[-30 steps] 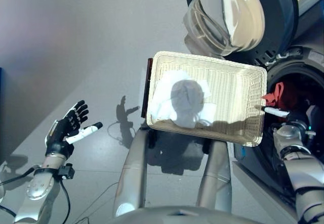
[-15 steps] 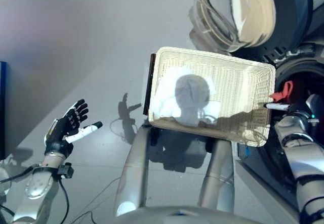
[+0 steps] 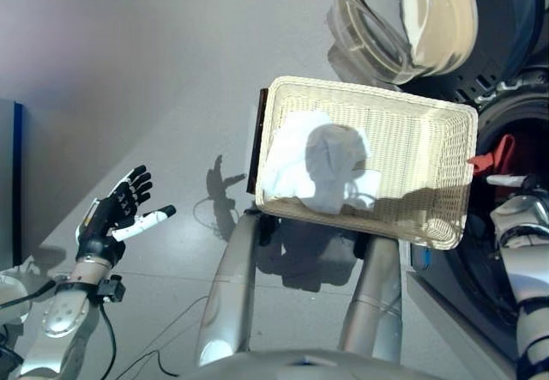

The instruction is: Pick up the clothes and place them into the washing machine

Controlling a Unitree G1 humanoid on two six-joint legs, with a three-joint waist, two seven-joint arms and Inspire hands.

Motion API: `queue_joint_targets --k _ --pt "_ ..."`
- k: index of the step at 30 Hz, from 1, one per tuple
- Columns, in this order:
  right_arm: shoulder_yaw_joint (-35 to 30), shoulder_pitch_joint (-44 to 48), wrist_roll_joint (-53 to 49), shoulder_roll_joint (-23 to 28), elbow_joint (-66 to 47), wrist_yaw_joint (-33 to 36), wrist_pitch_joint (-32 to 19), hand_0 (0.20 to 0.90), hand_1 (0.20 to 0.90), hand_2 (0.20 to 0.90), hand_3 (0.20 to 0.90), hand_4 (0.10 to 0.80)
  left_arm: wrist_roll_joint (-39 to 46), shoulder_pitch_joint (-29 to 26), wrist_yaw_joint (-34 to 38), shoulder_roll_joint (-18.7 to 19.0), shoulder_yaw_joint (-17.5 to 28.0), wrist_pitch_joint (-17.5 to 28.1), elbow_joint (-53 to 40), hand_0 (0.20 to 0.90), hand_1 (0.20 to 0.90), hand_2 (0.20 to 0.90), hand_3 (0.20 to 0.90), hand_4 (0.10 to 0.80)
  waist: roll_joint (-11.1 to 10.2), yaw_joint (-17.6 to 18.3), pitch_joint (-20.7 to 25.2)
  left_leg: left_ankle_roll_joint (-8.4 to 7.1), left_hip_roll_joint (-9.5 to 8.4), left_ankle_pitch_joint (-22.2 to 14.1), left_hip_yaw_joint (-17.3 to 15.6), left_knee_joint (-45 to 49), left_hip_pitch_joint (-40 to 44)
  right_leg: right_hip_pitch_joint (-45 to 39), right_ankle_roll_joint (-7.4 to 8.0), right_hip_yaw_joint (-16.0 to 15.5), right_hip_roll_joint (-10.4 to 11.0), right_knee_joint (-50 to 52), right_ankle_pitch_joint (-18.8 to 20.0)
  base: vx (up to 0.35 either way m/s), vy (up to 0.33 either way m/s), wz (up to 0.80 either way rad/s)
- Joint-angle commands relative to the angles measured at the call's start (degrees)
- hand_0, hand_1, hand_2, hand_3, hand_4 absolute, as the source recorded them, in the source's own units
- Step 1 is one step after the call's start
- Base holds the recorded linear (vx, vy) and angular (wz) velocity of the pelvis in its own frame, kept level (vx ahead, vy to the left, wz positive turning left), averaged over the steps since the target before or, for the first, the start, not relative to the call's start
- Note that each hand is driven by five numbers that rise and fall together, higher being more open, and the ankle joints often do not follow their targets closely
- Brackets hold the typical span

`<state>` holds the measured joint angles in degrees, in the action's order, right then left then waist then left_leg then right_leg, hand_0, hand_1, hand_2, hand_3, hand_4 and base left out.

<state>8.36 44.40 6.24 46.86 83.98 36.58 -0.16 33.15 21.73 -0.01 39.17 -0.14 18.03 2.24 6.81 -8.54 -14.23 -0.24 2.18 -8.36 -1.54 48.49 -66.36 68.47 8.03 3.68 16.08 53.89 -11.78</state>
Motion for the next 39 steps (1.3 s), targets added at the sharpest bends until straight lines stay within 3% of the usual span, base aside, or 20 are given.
queue_joint_targets --k 1,15,25,26,27,28,39 --pt "0.98 -2.31 1.01 8.46 -3.59 6.55 -1.57 0.9 0.9 0.9 0.9 0.8 -0.1 3.49 1.39 0.46 4.82 5.08 -2.45 0.9 0.9 0.9 0.9 0.8 1.59 0.78 2.51 -3.09 1.86 2.67 1.48 -7.26 2.16 -0.08 -1.73 -2.02 -0.68 -2.31 1.56 0.0 0.0 0.0" --pt "2.85 -1.84 -1.15 3.08 -0.9 5.42 -2.76 0.9 0.9 0.9 0.9 0.8 0.73 3.94 2.42 -0.07 4.01 6.07 -3.75 0.9 0.9 0.9 0.9 0.8 1.61 0.19 1.66 -3.13 1.35 -0.1 2.12 1.67 -2.87 3.87 -3.02 -1.42 -1.21 5.39 -2.03 -0.002 -0.013 0.06" --pt "4.17 -1.25 -0.93 2.37 1.88 2.91 -1.06 0.9 0.9 0.9 0.9 0.8 1.3 4.05 2.76 0.32 4.01 5.53 -4.08 0.9 0.9 0.9 0.9 0.8 1.25 -0.08 2.16 -3.3 1.89 -1.22 2.11 3.38 -3.69 4.94 -3.48 -1.34 -1.41 7.28 -3.28 0.011 -0.006 0.03" --pt "4.6 -1.29 -0.64 2.03 3.05 1.3 -0.53 0.518 0.518 0.518 0.518 0.527 1.46 3.93 2.52 0.43 4.16 5.12 -4.02 0.9 0.9 0.9 0.9 0.8 1.16 -0.09 2.11 -3.36 1.94 -1.15 2.16 3.18 -3.71 4.92 -3.51 -1.37 -1.5 7.24 -3.35 0.014 -0.034 -0.06" --pt "4.61 -1.26 -0.65 2.04 3.07 1.29 -0.54 0.439 0.439 0.439 0.439 0.471 1.47 3.92 2.5 0.43 4.16 5.12 -4.01 0.9 0.9 0.9 0.9 0.8 1.16 -0.08 2.09 -3.36 1.94 -1.15 2.17 3.17 -3.7 4.91 -3.51 -1.37 -1.49 7.24 -3.35 0.014 -0.037 0.03" --pt "3.94 -1.13 -1.3 2.3 4.03 0.85 -0.23 0.2 0.2 0.2 0.2 0.3 1.48 3.92 2.47 0.63 4.41 4.87 -4.19 0.9 0.9 0.9 0.9 0.8 1.18 -0.05 2.0 -3.39 1.85 -1.12 2.16 3.26 -3.82 5.0 -3.55 -1.32 -1.59 7.31 -3.42 0.009 -0.019 0.22" --pt "1.46 -0.64 -3.86 2.48 4.9 1.01 -0.28 0.2 0.2 0.2 0.2 0.3 1.32 3.48 2.36 0.96 5.19 4.37 -3.8 0.9 0.9 0.9 0.9 0.8 1.33 -0.07 2.12 -3.17 1.78 -1.02 1.91 2.68 -3.54 5.16 -3.38 -1.4 -1.76 7.31 -3.08 0.01 -0.005 0.01"
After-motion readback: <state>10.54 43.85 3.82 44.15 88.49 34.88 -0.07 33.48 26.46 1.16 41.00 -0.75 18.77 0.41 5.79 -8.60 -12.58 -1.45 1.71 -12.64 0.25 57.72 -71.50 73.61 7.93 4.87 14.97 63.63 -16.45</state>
